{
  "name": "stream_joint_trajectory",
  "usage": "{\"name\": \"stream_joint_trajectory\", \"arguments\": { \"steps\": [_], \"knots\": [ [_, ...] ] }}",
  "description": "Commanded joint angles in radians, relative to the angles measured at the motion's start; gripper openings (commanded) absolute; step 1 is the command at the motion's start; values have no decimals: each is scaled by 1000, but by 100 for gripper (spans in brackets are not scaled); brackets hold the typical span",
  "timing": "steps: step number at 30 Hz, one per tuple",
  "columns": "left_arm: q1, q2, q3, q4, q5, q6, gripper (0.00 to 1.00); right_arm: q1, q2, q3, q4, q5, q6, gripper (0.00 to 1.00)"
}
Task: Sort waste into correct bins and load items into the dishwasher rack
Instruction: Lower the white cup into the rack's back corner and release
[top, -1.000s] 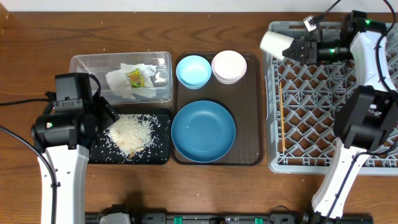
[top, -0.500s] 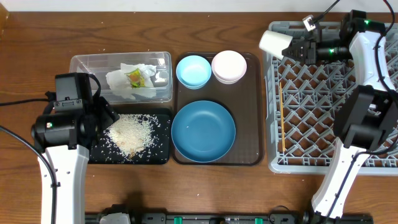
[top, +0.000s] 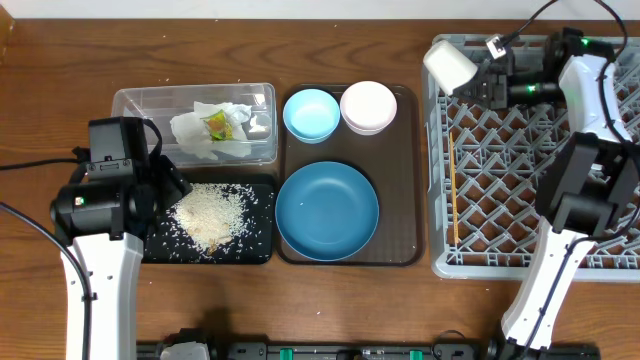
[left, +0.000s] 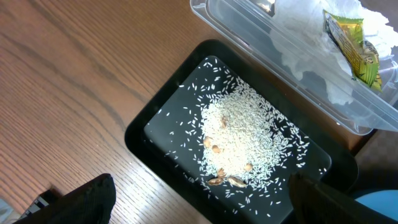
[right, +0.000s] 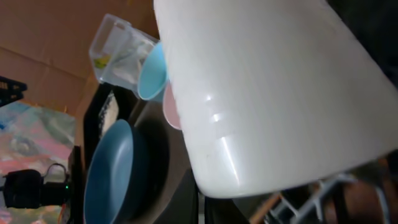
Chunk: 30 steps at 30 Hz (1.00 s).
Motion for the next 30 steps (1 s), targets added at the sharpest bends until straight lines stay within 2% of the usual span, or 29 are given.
{"name": "stream_joint_trajectory", "arguments": {
  "steps": [1,10,20,30],
  "knots": [
    [5,-2,20,-3,-15,-2,91,-16,27,-4,-14,71,-10,1],
    [5,-2,20,-3,-15,-2,91,-59,27,-4,-25,116,30,2],
    [5,-2,20,-3,-15,-2,91,-106,14,-3,-84,172,120,15],
    [5,-2,20,-3,-15,-2,91,-37,-156,-3,-72,233,284,15]
  ]
}}
